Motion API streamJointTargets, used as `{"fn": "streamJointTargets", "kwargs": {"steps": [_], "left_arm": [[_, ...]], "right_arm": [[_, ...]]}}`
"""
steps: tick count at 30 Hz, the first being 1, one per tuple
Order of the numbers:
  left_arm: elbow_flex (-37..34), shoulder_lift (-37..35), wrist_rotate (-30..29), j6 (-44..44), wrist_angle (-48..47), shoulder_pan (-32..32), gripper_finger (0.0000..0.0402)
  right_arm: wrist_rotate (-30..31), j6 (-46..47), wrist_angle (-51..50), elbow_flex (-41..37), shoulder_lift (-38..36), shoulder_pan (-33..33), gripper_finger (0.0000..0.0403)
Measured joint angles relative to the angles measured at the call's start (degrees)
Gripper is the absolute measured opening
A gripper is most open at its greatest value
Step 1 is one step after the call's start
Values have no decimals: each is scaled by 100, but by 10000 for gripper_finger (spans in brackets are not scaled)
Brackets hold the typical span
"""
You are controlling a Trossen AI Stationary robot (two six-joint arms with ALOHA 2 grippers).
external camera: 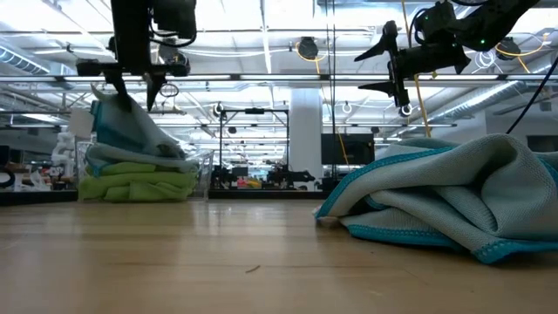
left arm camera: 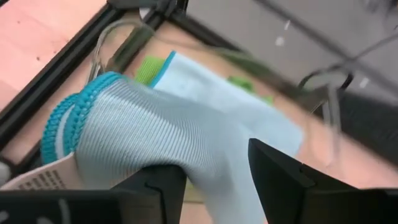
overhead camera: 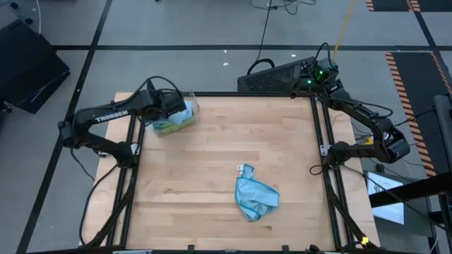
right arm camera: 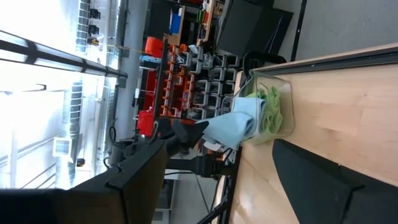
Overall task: Fold microfiber towels
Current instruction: Stack the folded blue microfiber cloth on top of the blue microfiber cloth on the transparent bin
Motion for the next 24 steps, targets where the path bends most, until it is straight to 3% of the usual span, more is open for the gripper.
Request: {"fn": "streamJointTargets", "kwargs": {"steps": [16, 24], "left_arm": [[0, 79, 3343, 2879, 469, 1075, 173], [0, 79, 4421, 4760, 506, 1492, 173]], "right_arm": [[-26, -22, 46, 0, 0, 0, 286], [-31, -21, 46, 0, 0, 0, 286]]}}
